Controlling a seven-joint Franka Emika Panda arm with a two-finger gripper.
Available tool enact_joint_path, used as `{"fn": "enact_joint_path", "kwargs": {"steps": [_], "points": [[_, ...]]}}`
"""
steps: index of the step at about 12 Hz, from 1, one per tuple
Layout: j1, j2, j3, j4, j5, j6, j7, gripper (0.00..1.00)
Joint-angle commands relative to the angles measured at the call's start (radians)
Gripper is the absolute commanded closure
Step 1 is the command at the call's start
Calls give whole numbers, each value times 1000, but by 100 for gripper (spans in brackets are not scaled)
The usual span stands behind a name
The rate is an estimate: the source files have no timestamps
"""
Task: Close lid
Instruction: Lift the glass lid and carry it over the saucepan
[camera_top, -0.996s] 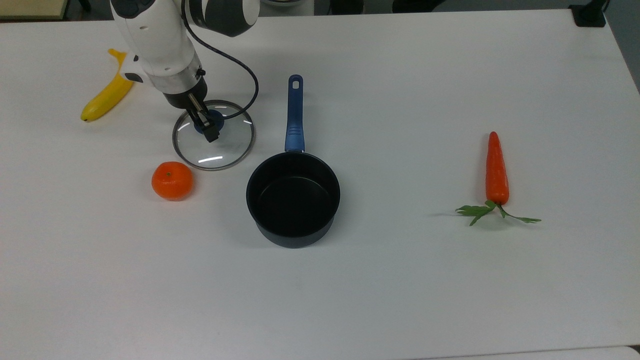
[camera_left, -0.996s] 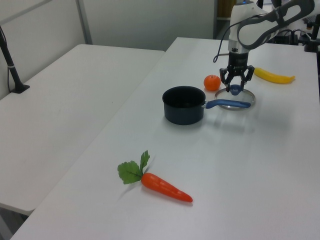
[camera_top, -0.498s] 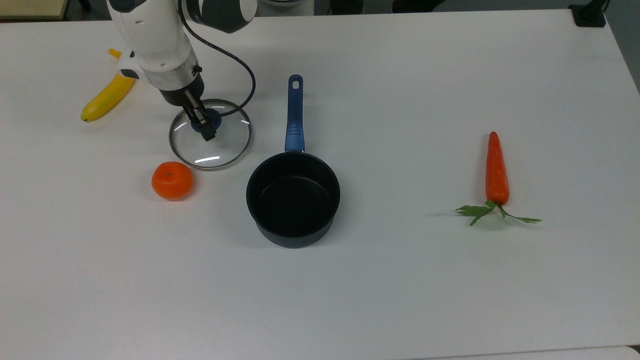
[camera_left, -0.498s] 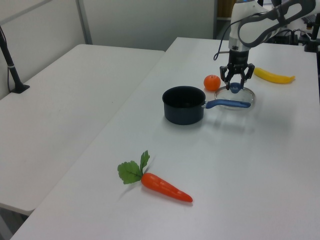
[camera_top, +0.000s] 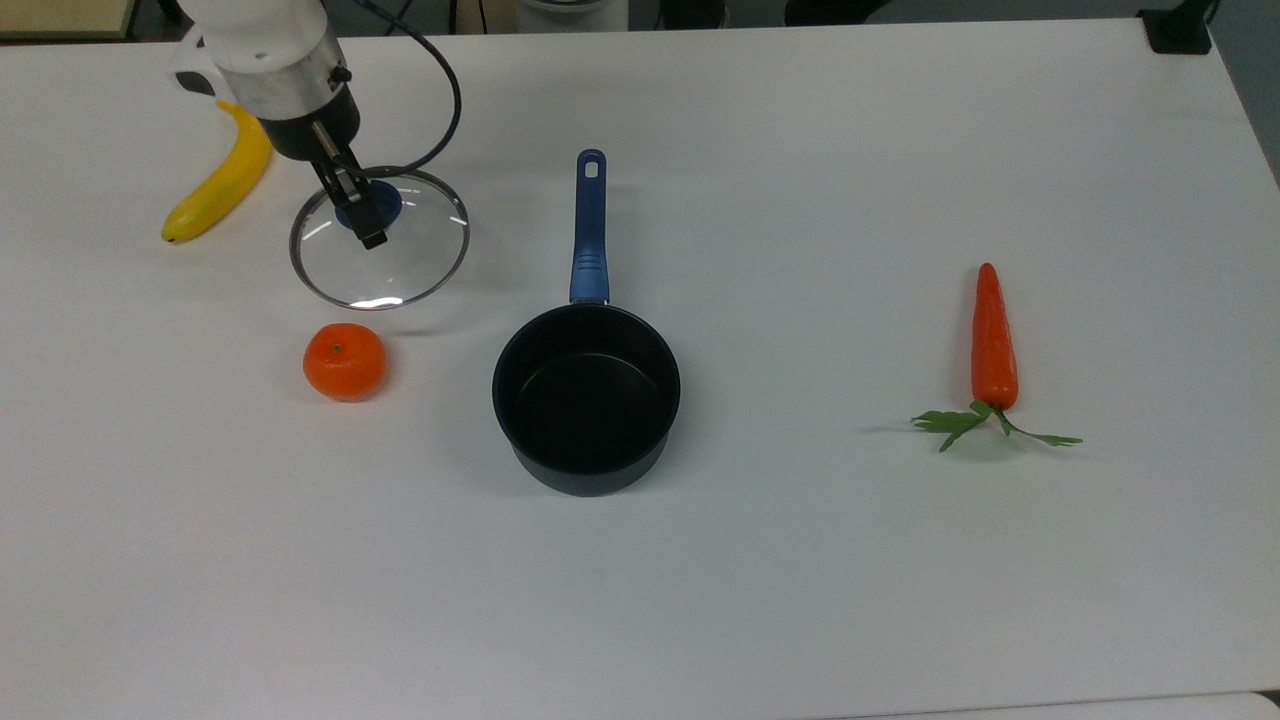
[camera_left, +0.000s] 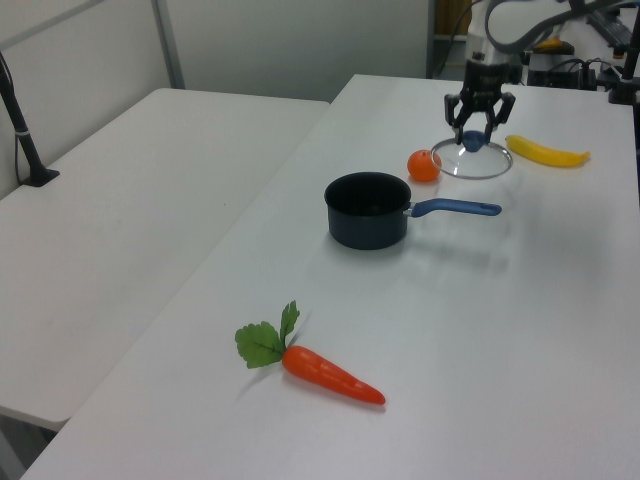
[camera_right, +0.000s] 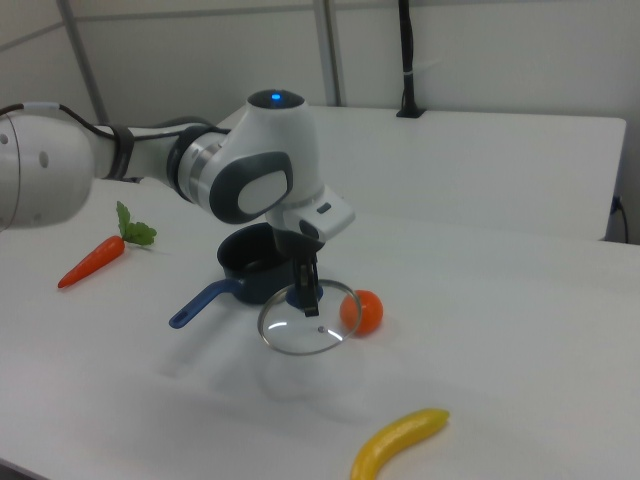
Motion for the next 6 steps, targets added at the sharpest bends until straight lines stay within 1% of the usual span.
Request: {"fn": "enact_joint_path", "kwargs": {"steps": [1,3,6], "points": [[24,38,-8,148,6,-129,7,54],[59,93,-10,274,36,-205,51,54],[130,173,-16,363,49,-246,108,54]]}}
